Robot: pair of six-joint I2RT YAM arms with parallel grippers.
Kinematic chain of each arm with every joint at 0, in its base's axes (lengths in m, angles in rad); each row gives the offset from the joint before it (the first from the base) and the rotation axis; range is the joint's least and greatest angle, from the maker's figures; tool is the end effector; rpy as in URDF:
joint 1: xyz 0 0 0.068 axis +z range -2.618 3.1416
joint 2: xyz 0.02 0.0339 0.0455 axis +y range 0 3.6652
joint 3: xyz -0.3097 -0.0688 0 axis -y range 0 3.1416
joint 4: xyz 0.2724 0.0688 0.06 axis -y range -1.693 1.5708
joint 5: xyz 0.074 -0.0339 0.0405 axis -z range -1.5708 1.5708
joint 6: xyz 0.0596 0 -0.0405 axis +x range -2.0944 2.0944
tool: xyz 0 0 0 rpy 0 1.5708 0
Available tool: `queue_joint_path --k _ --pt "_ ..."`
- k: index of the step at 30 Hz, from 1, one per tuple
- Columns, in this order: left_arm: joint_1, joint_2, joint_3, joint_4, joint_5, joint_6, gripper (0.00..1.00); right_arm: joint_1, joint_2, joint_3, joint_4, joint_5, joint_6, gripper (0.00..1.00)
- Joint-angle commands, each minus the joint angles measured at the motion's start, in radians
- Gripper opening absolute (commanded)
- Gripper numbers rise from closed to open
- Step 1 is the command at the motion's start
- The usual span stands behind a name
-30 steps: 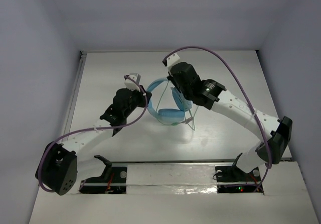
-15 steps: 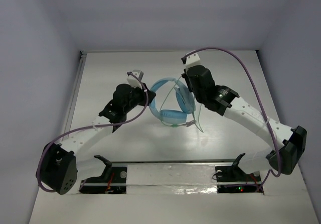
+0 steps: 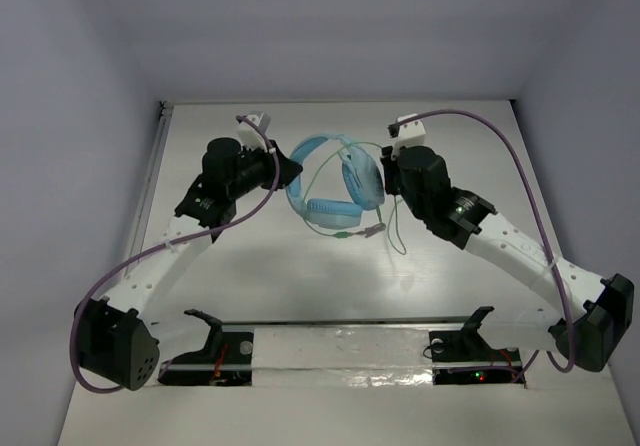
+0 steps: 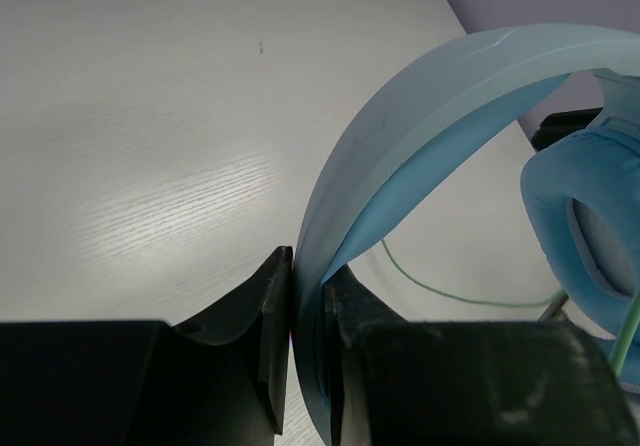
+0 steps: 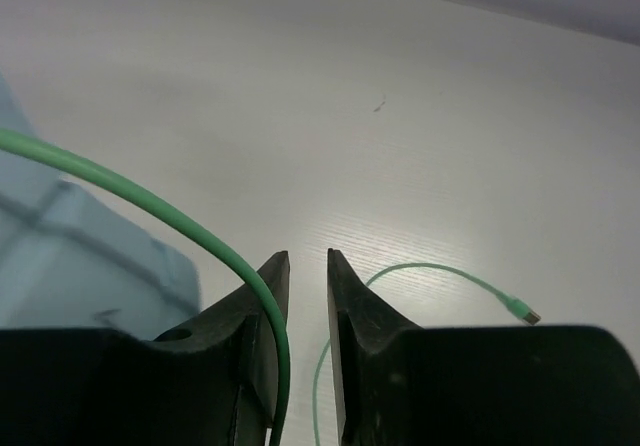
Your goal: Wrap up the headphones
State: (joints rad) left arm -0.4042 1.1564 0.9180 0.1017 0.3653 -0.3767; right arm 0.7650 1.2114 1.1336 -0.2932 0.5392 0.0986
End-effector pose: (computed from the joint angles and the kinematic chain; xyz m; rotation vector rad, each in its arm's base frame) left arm 0.2699 -0.1386 0.3733 0.3072 1.7538 -0.8836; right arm 0.2405 0.1884 0.3967 -0.2754 1.8675 0.0655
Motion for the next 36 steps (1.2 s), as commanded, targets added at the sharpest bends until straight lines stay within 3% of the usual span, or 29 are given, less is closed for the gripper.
queue_joint_path --k 1,9,18,28,36 --pt "0.036 -0.061 0.097 -0.009 0.129 -0.054 0.0 -0.035 -0.032 -0.031 0.126 -0.096 0.064 0.28" --pt "0.096 -0.049 0.151 -0.059 0.262 -0.08 0.0 -0.078 -0.033 -0.063 0.226 -0.218 0.073 0.29" --pt "0.171 -0.027 0.211 -0.037 0.385 -0.194 0.0 -0.098 -0.039 -0.27 0.555 -0.366 0.133 0.45" --pt "0.235 -0.015 0.266 0.018 0.471 -0.321 0.0 -0.132 0.115 -0.438 0.931 -0.573 0.168 0.51" --pt "0.258 -0.014 0.315 0.064 0.523 -0.407 0.0 -0.141 0.272 -0.456 1.101 -0.561 0.162 0.52"
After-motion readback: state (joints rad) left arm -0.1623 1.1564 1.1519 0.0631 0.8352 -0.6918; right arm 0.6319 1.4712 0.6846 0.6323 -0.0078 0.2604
